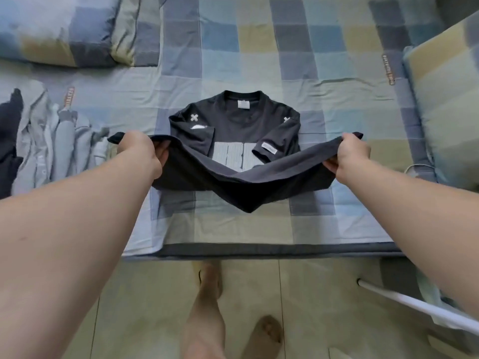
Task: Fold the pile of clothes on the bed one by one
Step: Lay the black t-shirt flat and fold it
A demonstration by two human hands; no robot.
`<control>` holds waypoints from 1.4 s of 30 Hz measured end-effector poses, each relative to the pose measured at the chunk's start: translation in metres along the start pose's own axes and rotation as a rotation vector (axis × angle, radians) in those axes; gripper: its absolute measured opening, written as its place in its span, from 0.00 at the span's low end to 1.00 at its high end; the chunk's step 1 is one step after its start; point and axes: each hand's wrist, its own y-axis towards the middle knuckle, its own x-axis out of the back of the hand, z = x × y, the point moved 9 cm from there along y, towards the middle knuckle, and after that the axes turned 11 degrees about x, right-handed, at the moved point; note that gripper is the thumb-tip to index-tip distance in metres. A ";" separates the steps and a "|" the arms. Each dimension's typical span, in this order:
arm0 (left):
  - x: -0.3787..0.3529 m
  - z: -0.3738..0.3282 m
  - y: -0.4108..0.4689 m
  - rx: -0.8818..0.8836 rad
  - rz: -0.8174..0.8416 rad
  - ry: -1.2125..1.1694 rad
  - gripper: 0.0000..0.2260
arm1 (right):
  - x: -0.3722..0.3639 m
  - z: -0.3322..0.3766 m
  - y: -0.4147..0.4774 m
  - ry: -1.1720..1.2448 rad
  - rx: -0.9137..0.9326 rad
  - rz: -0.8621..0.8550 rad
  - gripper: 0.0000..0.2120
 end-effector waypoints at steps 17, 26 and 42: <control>-0.230 -0.065 0.210 -0.037 0.261 0.536 0.20 | -0.211 -0.030 0.167 -0.077 -0.119 0.217 0.23; -0.258 0.032 0.208 -0.938 0.289 2.017 0.35 | -0.280 -0.105 0.157 -1.542 0.838 0.907 0.45; -0.342 -0.018 0.217 -1.021 -0.182 1.422 0.06 | -0.281 -0.004 0.254 -1.203 0.885 0.329 0.11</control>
